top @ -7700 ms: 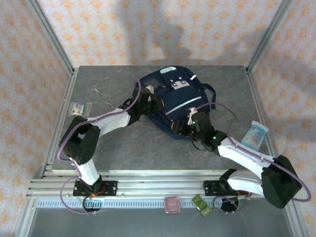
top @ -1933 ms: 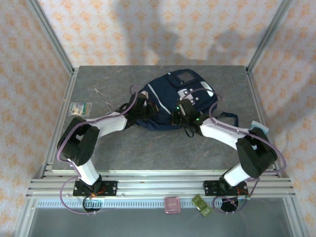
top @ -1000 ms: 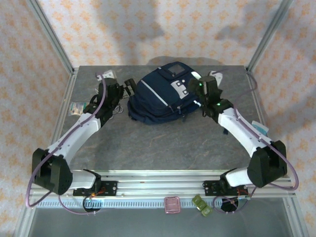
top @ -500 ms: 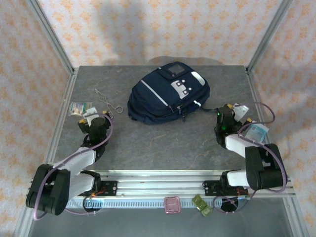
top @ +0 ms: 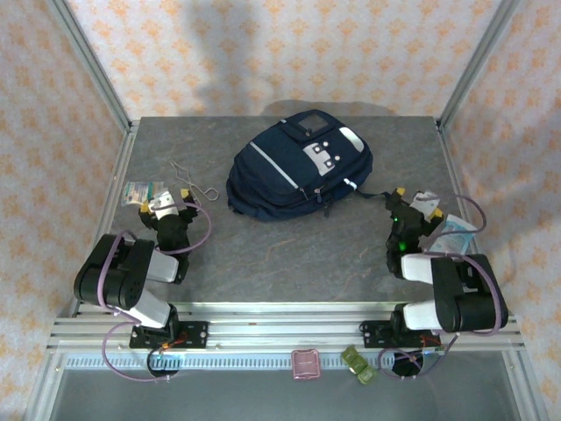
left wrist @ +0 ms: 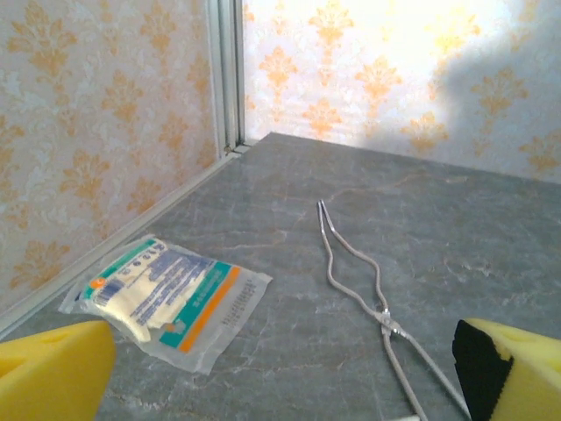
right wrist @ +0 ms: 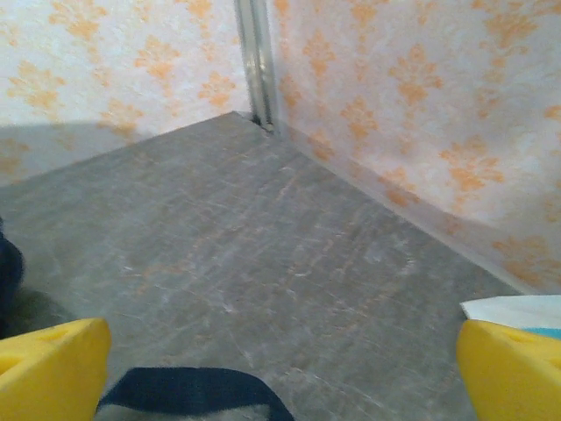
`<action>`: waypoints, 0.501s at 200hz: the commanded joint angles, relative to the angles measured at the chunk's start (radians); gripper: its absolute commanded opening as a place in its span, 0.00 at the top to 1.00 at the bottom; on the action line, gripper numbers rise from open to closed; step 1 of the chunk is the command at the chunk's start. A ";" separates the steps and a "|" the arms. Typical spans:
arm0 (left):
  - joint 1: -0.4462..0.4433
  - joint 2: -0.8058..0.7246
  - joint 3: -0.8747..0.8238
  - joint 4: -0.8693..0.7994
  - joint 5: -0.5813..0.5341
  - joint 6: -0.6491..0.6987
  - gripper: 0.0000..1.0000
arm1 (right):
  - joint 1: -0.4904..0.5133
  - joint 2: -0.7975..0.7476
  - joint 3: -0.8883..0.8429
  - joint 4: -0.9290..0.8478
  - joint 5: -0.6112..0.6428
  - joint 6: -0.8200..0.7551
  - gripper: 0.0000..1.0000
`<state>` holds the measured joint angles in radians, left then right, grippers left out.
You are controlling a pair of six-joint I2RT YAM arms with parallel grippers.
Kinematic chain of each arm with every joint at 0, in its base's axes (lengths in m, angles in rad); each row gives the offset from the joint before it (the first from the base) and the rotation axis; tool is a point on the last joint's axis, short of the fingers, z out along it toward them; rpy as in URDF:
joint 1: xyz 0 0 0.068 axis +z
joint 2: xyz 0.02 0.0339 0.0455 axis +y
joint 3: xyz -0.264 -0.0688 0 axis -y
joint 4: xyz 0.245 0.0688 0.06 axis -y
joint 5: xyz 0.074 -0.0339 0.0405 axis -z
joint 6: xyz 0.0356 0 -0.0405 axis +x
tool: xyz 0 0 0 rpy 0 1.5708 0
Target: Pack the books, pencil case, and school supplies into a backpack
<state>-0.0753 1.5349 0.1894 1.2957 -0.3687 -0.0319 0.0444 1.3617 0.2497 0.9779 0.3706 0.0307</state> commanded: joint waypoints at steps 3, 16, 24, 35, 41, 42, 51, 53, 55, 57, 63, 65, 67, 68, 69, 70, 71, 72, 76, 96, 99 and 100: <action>0.006 0.000 -0.004 0.078 0.076 0.012 0.00 | -0.024 0.057 -0.011 0.141 -0.162 0.041 0.00; 0.006 0.017 -0.008 0.137 0.073 0.021 0.00 | -0.009 0.113 -0.025 0.222 -0.234 -0.009 0.00; 0.007 -0.003 0.005 0.060 0.070 0.006 0.00 | -0.007 0.183 -0.059 0.375 -0.261 -0.030 0.00; 0.007 0.007 -0.001 0.087 0.066 0.010 0.00 | -0.014 0.156 -0.068 0.339 -0.258 -0.016 0.00; 0.007 0.020 -0.006 0.131 0.062 0.018 0.00 | -0.023 0.127 -0.054 0.271 -0.272 -0.004 0.00; 0.007 0.020 -0.006 0.134 0.061 0.018 0.00 | -0.023 0.128 -0.055 0.279 -0.273 -0.004 0.00; 0.007 0.009 -0.002 0.114 0.045 0.006 0.00 | -0.017 0.168 -0.071 0.376 -0.263 -0.017 0.00; 0.008 0.007 0.000 0.112 0.044 0.005 0.00 | -0.015 0.170 -0.069 0.373 -0.254 -0.019 0.00; 0.008 0.007 0.001 0.090 0.044 0.004 0.00 | -0.011 0.169 -0.065 0.362 -0.246 -0.020 0.00; 0.007 0.007 0.001 0.085 0.044 0.004 0.00 | -0.006 0.165 -0.059 0.340 -0.238 -0.022 0.00; 0.006 0.011 -0.001 0.096 0.043 0.007 0.00 | 0.015 0.144 -0.035 0.267 -0.205 -0.031 0.00; 0.006 0.014 -0.003 0.097 0.043 0.009 0.00 | 0.021 0.142 -0.032 0.258 -0.195 -0.035 0.00; 0.006 0.016 -0.005 0.097 0.043 0.010 0.00 | 0.026 0.147 -0.032 0.268 -0.189 -0.038 0.00; 0.007 0.017 -0.005 0.098 0.043 0.011 0.00 | 0.027 0.150 -0.032 0.276 -0.187 -0.040 0.00; 0.007 0.018 -0.005 0.098 0.043 0.011 0.00 | 0.027 0.154 -0.034 0.287 -0.185 -0.042 0.00; 0.007 0.019 -0.005 0.113 0.043 0.012 0.00 | 0.027 0.157 -0.035 0.297 -0.184 -0.043 0.00; 0.008 0.018 -0.005 0.120 0.042 0.012 0.00 | 0.028 0.160 -0.038 0.306 -0.184 -0.044 0.00; 0.007 0.017 -0.005 0.122 0.042 0.012 0.00 | 0.028 0.162 -0.040 0.311 -0.184 -0.043 0.00; 0.006 0.014 -0.004 0.117 0.043 0.009 0.00 | 0.028 0.167 -0.046 0.325 -0.183 -0.044 0.00; 0.007 0.016 -0.004 0.123 0.043 0.011 0.00 | 0.025 0.159 -0.040 0.300 -0.191 -0.042 0.00; 0.007 0.014 -0.004 0.121 0.042 0.010 0.00 | 0.025 0.157 -0.036 0.290 -0.191 -0.042 0.00; 0.006 0.014 -0.004 0.120 0.043 0.010 0.00 | 0.025 0.156 -0.035 0.285 -0.191 -0.041 0.00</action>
<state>-0.0757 1.5448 0.1864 1.3598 -0.3214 -0.0246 0.0677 1.5177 0.1963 1.2301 0.1593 0.0120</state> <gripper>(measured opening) 0.996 0.997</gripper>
